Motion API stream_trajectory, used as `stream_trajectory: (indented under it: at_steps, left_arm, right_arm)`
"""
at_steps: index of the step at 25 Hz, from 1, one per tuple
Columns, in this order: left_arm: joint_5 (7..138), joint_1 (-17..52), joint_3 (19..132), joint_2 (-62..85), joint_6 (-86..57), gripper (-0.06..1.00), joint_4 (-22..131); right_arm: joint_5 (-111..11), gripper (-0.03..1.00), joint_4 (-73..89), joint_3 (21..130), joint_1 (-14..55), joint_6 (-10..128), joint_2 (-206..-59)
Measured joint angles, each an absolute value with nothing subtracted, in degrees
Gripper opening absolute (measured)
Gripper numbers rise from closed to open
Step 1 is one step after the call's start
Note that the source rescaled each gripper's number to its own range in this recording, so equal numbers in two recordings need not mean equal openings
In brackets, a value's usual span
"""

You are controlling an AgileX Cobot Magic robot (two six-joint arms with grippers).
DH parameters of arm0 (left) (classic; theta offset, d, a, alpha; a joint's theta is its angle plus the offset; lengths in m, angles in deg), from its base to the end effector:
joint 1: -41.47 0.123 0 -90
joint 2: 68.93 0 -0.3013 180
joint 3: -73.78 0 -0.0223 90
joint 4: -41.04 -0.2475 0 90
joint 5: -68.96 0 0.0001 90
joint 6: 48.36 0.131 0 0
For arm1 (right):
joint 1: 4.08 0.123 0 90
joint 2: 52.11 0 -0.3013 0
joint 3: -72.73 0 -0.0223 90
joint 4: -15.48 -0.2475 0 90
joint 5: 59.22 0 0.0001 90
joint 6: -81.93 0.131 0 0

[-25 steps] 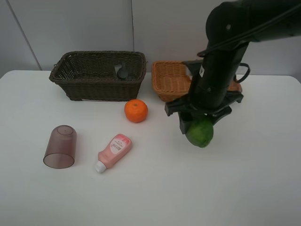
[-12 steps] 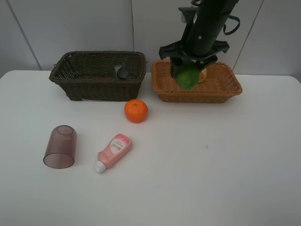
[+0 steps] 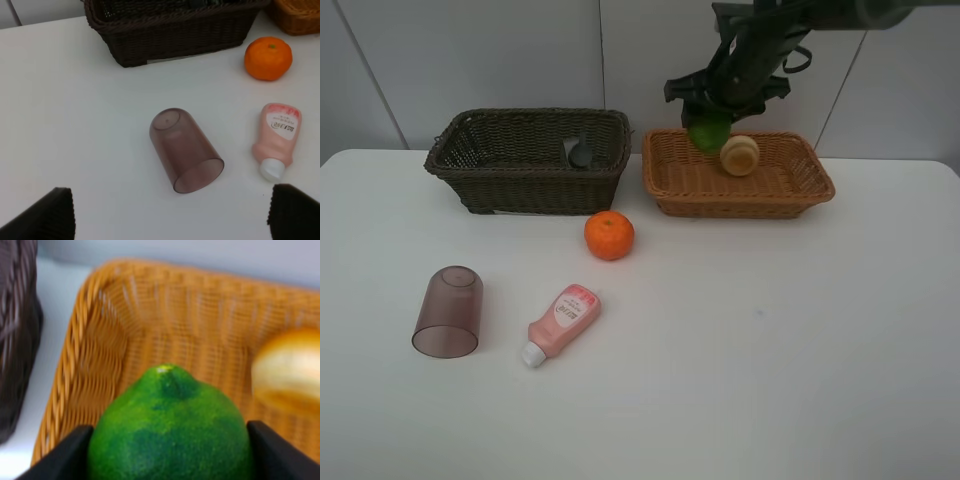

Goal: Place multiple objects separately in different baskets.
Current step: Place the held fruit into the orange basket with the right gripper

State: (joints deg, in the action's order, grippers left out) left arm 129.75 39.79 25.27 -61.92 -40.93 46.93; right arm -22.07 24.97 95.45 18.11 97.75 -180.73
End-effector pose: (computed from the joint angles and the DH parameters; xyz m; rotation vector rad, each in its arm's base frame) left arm 0.0090 -0.0120 0.2606 0.1665 2.0194 -0.0593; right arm 0.4782 0.1810 0.2083 -0.2605 2.4727 0.1006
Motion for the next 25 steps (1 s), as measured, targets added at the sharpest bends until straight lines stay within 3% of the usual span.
stream_trajectory:
  at_steps: [8, 20, 25]
  left_arm:
    - [129.75, 39.79, 25.27, -61.92, -40.93, 1.00, 46.93]
    - [129.75, 39.79, 25.27, -61.92, -40.93, 1.00, 46.93]
    - [129.75, 39.79, 25.27, -61.92, -40.93, 1.00, 46.93]
  right_arm:
    - [-30.58, 0.42, 25.97, 95.50, 16.88, 97.74, -185.39]
    - [-31.87, 0.43, 26.41, 95.50, 15.20, 97.74, -189.55]
    - [-31.87, 0.79, 27.44, 95.50, 15.83, 97.74, -189.60]
